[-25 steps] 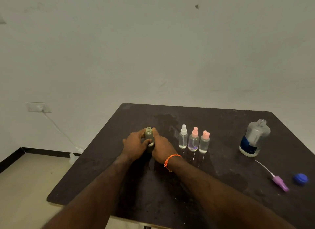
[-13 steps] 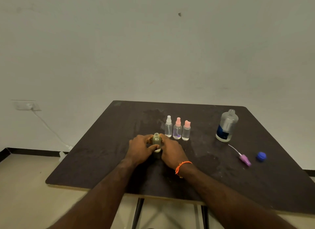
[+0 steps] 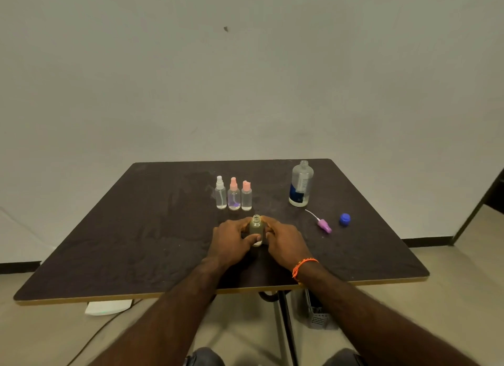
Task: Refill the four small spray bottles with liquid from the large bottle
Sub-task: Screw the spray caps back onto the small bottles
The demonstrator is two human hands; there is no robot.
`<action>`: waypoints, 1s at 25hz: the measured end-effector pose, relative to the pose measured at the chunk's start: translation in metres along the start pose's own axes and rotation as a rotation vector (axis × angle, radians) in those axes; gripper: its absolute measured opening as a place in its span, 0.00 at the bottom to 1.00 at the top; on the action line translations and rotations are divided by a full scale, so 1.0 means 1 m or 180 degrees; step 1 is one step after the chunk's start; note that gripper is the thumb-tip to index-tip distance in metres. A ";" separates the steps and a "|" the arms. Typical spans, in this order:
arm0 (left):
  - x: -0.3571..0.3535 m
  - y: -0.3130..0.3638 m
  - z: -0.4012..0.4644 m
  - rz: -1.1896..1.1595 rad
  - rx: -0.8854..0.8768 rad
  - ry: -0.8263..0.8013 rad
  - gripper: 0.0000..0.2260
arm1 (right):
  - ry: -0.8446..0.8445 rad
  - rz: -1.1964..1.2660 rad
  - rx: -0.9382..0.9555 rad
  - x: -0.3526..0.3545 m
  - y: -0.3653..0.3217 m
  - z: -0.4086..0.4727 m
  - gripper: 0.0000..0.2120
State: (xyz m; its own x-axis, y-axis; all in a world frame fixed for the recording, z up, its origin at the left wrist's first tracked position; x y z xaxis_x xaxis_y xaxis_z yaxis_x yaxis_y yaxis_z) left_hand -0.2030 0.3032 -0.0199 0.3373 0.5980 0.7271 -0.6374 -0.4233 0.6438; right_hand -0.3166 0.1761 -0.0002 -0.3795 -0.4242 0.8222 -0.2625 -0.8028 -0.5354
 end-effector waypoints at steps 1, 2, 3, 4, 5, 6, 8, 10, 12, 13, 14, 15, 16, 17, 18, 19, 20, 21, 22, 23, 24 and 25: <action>-0.003 0.003 0.001 0.0025 0.0010 -0.0016 0.20 | 0.0006 -0.0051 -0.0039 0.003 0.006 0.000 0.22; -0.005 0.007 0.002 0.0070 0.0029 -0.0027 0.21 | 0.0045 -0.0126 -0.0133 0.006 0.013 0.001 0.23; -0.007 0.009 0.005 0.0107 0.0039 -0.0038 0.22 | 0.0124 -0.0202 -0.0263 0.010 0.023 0.003 0.22; -0.009 0.009 0.007 0.0114 0.0040 -0.0052 0.22 | 0.0226 -0.0288 -0.0408 0.016 0.033 0.005 0.21; -0.011 0.009 0.009 0.0078 0.0051 -0.0070 0.22 | 0.0384 -0.0426 -0.0506 0.022 0.044 0.006 0.19; -0.013 0.007 0.010 0.0038 0.0071 -0.0093 0.22 | 0.0566 -0.0633 -0.0549 0.030 0.055 0.007 0.16; -0.017 0.004 0.013 0.0004 0.0048 -0.0114 0.21 | 0.0814 -0.1156 -0.0663 0.043 0.073 0.007 0.12; -0.020 0.000 0.016 -0.0007 -0.0001 -0.0084 0.21 | 0.0857 -0.1471 -0.0926 0.050 0.089 0.006 0.12; -0.022 -0.001 0.016 -0.0017 -0.0004 -0.0004 0.21 | 0.0757 -0.1501 -0.1087 0.051 0.098 0.007 0.14; -0.022 -0.001 0.017 -0.0012 -0.0015 0.0026 0.21 | 0.0715 -0.1454 -0.1118 0.051 0.102 0.009 0.14; -0.023 -0.001 0.017 -0.0005 -0.0035 0.0040 0.22 | 0.0703 -0.1388 -0.1127 0.051 0.104 0.010 0.14; -0.023 -0.001 0.017 0.0004 -0.0040 0.0042 0.22 | 0.0715 -0.1323 -0.1116 0.050 0.107 0.011 0.13; -0.023 -0.001 0.017 0.0012 -0.0035 0.0028 0.22 | 0.0743 -0.1241 -0.1111 0.048 0.110 0.011 0.13; -0.023 0.000 0.017 0.0019 -0.0023 0.0013 0.22 | 0.0806 -0.1123 -0.1120 0.047 0.110 0.011 0.11; -0.022 0.001 0.017 0.0026 -0.0010 0.0001 0.22 | 0.0901 -0.0912 -0.1167 0.046 0.110 0.011 0.09; -0.020 0.002 0.017 0.0038 -0.0005 0.0002 0.21 | 0.1041 -0.0598 -0.1204 0.046 0.105 0.013 0.07; -0.020 0.003 0.017 0.0050 -0.0007 0.0011 0.21 | 0.1192 -0.0231 -0.1196 0.047 0.096 0.014 0.05; -0.020 0.003 0.016 0.0063 -0.0007 0.0019 0.21 | 0.1304 0.0086 -0.1111 0.049 0.084 0.016 0.05; -0.021 0.004 0.015 0.0085 -0.0002 0.0028 0.20 | 0.1342 0.0307 -0.0970 0.052 0.069 0.018 0.06; -0.022 0.004 0.013 0.0118 0.0001 0.0036 0.20 | 0.1326 0.0470 -0.0804 0.056 0.053 0.019 0.06; -0.022 0.005 0.013 0.0153 0.0006 0.0060 0.20 | 0.1306 0.0598 -0.0605 0.062 0.035 0.020 0.06; -0.021 0.005 0.012 0.0172 0.0026 0.0081 0.20 | 0.1282 0.0705 -0.0407 0.067 0.019 0.020 0.06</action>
State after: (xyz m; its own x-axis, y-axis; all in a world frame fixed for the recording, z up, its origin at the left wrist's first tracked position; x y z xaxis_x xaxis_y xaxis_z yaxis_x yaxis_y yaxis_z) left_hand -0.2053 0.2799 -0.0293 0.2848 0.5911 0.7547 -0.6485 -0.4610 0.6058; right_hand -0.3292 0.1244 0.0487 -0.7457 -0.3630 0.5587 -0.2340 -0.6425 -0.7297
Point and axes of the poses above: each hand's wrist, its own z-axis towards the middle knuckle, its own x-axis out of the back of the hand, y = z × x, the point moved 2 cm from there along z, towards the middle knuckle, and after that the axes turned 2 degrees about x, right-handed, at the moved point
